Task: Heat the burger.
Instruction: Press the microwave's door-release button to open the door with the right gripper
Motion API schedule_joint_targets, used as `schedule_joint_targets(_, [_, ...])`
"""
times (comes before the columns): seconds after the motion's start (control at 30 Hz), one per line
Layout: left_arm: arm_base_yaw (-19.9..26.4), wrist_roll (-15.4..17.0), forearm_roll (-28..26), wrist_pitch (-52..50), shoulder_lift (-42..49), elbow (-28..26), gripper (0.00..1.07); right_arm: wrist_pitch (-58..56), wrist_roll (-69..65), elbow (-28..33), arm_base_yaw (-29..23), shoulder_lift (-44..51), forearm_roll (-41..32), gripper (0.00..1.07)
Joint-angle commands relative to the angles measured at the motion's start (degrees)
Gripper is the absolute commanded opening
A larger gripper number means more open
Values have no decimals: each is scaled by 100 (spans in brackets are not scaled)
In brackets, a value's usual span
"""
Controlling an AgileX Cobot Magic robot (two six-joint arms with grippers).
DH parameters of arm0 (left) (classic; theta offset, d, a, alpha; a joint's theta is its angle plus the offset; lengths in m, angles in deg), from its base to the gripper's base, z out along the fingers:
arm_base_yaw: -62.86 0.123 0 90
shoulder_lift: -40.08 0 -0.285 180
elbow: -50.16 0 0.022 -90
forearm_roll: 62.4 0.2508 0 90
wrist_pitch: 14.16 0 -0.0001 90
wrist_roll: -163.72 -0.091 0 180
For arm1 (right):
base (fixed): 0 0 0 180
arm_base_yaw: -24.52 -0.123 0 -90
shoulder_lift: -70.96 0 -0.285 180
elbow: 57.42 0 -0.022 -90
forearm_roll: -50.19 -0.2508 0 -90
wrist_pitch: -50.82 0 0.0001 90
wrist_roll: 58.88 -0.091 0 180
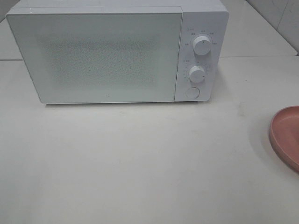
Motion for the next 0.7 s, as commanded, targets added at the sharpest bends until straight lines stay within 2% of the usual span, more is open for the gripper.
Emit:
schedule_joint_targets(0.03, [23,17,-29,0,126,-6,100,23,29,6,-6,138,0,76])
schedule_joint_targets(0.7, [23,17,-29,0,126,-6,100,46,29,-29,-11,138,-6,76])
